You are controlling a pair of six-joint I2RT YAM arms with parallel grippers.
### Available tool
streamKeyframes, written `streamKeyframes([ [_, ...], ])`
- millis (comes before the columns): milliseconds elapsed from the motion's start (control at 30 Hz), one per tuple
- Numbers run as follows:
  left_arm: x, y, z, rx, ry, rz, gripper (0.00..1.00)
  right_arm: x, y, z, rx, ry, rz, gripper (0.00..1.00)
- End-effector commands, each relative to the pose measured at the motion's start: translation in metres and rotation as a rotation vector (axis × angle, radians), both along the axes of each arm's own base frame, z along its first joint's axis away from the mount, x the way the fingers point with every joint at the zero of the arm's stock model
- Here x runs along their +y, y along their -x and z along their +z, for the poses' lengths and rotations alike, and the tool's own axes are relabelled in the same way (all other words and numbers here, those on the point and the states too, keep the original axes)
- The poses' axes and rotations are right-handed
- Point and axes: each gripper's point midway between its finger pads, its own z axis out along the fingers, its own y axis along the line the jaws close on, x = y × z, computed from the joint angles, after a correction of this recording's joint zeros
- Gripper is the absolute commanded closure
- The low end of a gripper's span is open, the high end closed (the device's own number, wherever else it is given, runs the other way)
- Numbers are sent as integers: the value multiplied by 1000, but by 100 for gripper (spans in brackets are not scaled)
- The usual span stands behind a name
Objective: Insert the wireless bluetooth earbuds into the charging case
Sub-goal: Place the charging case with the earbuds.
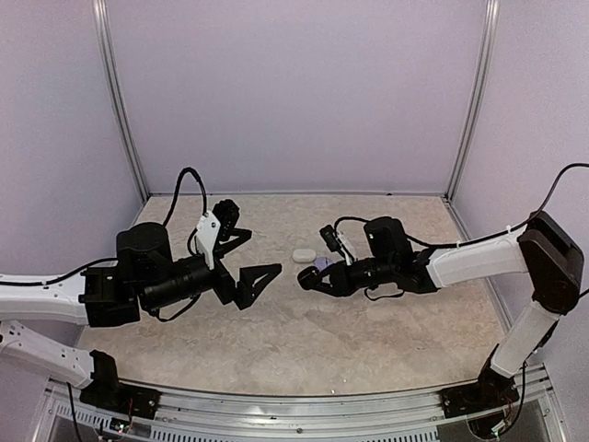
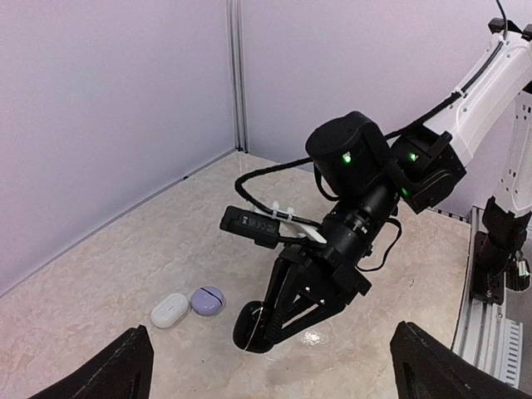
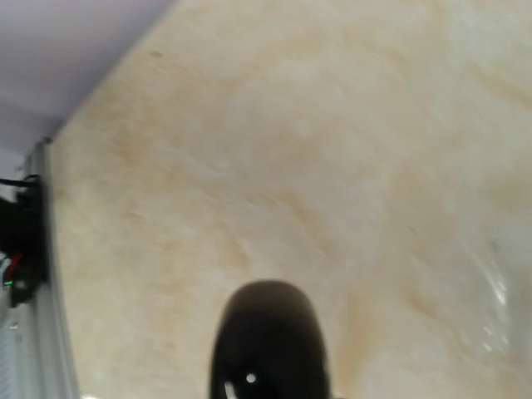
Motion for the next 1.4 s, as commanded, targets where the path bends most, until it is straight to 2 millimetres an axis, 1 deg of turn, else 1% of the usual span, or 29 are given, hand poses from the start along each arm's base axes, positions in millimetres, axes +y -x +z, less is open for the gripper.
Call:
streamKeyframes([
  [0,14,-5,14,-9,77,57,1,4,-30,-8,26,-5,-101,99],
  [67,17,-6,15,-8,86,72,1,8,-37,-22,53,8,-120,98],
  [267,21,-7,15,-5,90,90,1,14,-56,-53,117,16,-189,93],
  [500,24,-7,14,-15,77,97,1,17,-74,-73,131,59,-252,88],
  [633,26,-9,12,-18,70,110,1,14,-74,-85,162,86,-268,81],
  [800,26,-10,9,-15,62,113,1,9,-70,-94,185,100,-280,72],
  [867,26,-10,8,-16,59,116,1,7,-69,-96,192,107,-284,70],
  [1067,26,-11,8,-17,57,119,1,-5,-64,-96,196,135,-309,52],
  [1167,26,-13,8,-14,55,125,1,-12,-60,-92,197,137,-312,46],
  [1233,26,-15,8,0,58,133,1,-18,-58,-86,182,138,-318,42],
  [1333,28,-24,7,36,64,162,1,-25,-55,-69,140,136,-315,36],
  [1367,29,-28,6,59,64,176,1,-27,-54,-59,118,127,-310,33],
])
